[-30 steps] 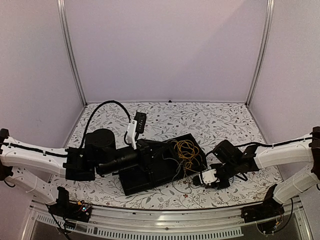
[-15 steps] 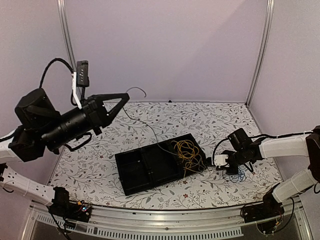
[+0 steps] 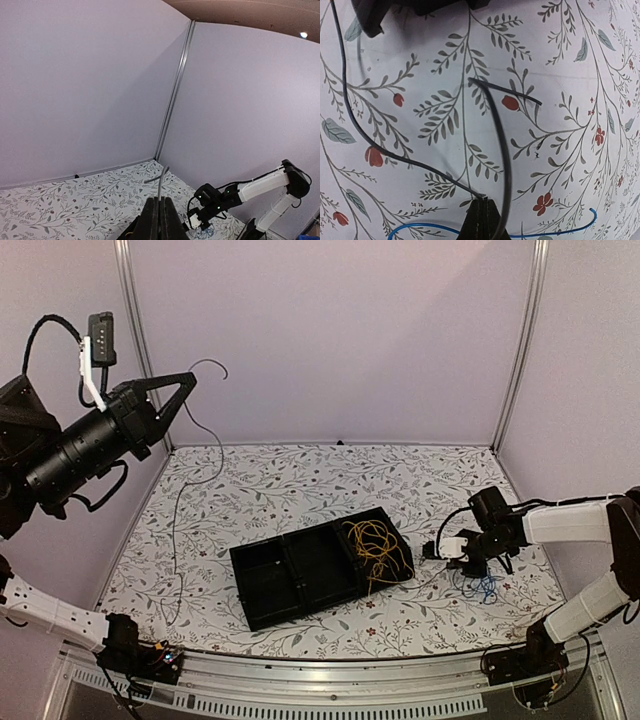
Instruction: Untangle the cables
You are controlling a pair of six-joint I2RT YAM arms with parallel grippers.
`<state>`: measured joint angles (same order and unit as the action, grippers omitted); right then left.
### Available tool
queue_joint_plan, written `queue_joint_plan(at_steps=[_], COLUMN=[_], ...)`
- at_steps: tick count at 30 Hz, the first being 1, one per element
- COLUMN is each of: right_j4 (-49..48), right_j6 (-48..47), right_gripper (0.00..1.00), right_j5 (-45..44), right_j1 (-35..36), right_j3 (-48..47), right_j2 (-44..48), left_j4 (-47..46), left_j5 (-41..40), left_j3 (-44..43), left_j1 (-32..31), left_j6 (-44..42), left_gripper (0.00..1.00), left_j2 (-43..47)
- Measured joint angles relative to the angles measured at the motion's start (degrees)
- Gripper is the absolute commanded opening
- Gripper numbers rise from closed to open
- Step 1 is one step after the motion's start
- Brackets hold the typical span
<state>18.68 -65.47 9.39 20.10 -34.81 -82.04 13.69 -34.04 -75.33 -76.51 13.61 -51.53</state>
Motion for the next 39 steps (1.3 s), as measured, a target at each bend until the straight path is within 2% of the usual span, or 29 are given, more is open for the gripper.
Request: queue_joint_plan(at_steps=[4,10,16,21,30,39], right_j4=[2.4,5.9,5.7,3.9,0.5,0.5], right_j6=[1.0,3.0,6.3,9.9,14.6,19.7], right_gripper=[0.02,0.12,0.19,0.29,0.38,0.42], right_j5=[0.2,2.1,3.8,5.6,6.0,6.0], right_j1=[-0.3,-0.4,-0.4,-0.4,-0.4,-0.4], right_j3=[-0.5,-0.5,-0.5,-0.5,0.5,-1.0], right_j2=[0.7,7.8,10.6,11.7,12.9,20.1], left_j4=[2.1,3.0,1.5,0.6,1.7,2.4], left_j5=[-2.0,-5.3,-7.4,-6.9,-3.2,0.1], left_j3=[1.6,6.4,11.3,14.3,19.5,20.0], left_j1=[0.0,0.0,0.0,1.1,7.1,13.3], left_j6=[-0.1,-0.1,-0.2,0.4,4.3,3.7], left_gripper=[0.00,0.00,0.00,0.00,0.00,0.00], left_j2=[-0.3,2.6,5.7,6.1,5.7,3.0])
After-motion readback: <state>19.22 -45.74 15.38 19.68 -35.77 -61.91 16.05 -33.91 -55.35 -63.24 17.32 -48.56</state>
